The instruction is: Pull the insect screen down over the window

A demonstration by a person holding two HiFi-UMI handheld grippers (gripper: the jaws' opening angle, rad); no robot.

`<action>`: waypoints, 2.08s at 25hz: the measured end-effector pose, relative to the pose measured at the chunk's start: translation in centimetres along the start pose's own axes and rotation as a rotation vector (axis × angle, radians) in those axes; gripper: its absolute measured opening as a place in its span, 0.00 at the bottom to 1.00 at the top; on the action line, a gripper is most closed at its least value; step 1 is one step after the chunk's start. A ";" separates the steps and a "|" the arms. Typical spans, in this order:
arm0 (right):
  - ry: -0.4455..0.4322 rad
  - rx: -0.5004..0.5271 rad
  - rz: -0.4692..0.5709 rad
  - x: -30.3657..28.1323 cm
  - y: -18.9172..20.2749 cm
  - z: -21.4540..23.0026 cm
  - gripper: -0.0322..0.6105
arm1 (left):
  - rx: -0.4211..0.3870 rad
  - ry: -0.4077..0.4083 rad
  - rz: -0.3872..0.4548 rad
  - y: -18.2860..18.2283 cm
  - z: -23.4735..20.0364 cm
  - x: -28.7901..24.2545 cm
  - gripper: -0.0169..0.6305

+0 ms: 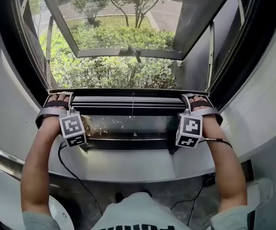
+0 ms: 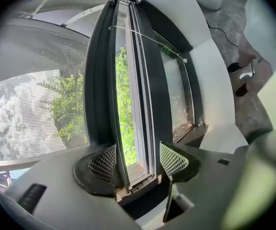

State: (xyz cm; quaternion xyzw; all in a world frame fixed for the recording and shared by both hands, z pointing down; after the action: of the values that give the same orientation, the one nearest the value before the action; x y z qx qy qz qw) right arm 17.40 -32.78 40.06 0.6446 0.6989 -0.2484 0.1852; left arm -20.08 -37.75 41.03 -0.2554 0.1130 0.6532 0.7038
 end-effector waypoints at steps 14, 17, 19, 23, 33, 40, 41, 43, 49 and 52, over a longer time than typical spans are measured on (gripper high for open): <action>-0.042 -0.033 0.003 -1.6 -0.5 -3.5 0.54 | 0.097 -0.015 0.023 -1.0 4.0 -1.5 0.48; -0.046 -0.041 0.005 -2.0 -0.6 -4.0 0.54 | 0.113 -0.019 0.027 -1.1 4.6 -1.8 0.48; -0.049 -0.039 0.008 -2.1 -0.6 -4.1 0.54 | 0.120 -0.018 0.032 -1.1 4.7 -1.9 0.48; -0.068 -0.049 0.007 -2.4 -0.7 -4.5 0.54 | 0.113 -0.004 0.036 -1.2 5.1 -2.2 0.46; -0.269 -0.085 -0.001 -2.1 -0.8 -3.3 0.53 | 0.075 0.126 0.061 -0.9 4.2 -1.8 0.42; -0.318 -0.082 -0.013 -1.9 -0.9 -2.7 0.50 | 0.071 0.188 0.097 -0.7 3.7 -1.6 0.41; -0.307 -0.087 -0.009 -1.9 -0.9 -2.8 0.50 | 0.071 0.178 0.098 -0.6 3.7 -1.6 0.41; -0.283 -0.099 -0.001 -2.0 -1.0 -3.0 0.50 | 0.073 0.151 0.097 -0.5 4.0 -1.7 0.41; -0.280 -0.100 0.001 -2.1 -0.9 -2.9 0.48 | 0.082 0.123 0.103 -0.5 4.0 -1.8 0.39; -0.218 -0.085 -0.004 -2.4 -1.0 -3.3 0.48 | 0.109 0.084 0.118 -0.5 4.4 -2.1 0.39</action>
State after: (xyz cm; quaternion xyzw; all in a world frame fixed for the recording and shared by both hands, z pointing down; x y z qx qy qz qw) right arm 16.88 -32.81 44.20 0.6041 0.6857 -0.2875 0.2867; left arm -20.65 -37.38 45.85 -0.2368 0.1925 0.6751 0.6716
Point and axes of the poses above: the fingertips, and each gripper's own axes: x backward along the fingers, z to its right, y out of its underside, the point moved 8 cm from there along x, backward along the fingers, and after that the axes turned 1 degree about -y, right-handed, at the moved point
